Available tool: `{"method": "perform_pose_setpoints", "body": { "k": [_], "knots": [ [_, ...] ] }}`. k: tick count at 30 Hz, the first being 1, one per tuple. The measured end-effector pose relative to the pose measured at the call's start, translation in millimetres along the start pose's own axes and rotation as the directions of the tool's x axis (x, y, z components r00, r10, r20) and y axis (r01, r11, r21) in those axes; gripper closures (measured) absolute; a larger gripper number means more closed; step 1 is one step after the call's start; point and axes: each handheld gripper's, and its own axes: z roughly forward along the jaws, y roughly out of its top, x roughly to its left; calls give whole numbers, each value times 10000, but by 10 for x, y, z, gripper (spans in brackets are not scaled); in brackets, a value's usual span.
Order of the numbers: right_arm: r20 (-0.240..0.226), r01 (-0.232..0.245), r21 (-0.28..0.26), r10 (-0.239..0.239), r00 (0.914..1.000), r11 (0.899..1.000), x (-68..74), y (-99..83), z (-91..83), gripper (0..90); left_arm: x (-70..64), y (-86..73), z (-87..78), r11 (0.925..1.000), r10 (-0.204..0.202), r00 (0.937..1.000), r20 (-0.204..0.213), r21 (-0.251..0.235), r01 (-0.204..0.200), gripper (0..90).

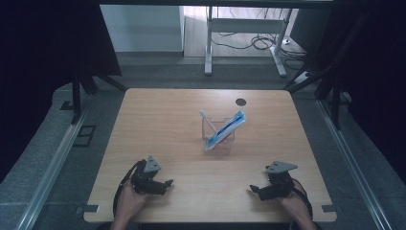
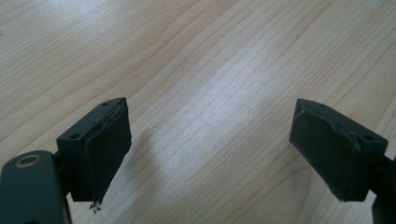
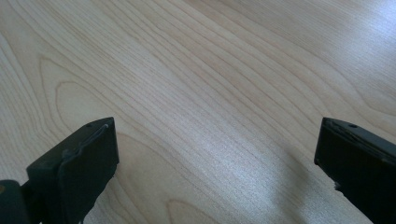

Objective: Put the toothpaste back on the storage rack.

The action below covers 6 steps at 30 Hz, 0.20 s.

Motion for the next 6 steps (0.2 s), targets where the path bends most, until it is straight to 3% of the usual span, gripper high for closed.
{"method": "perform_pose_setpoints", "body": {
  "k": [6],
  "knots": [
    [-16, -3, 7, 3, 10000, 10000, 1, -2, 3, 0, 10, -5, 18, 9998, 42, 9999, -137, 218, -39, 129]
  ]
}}
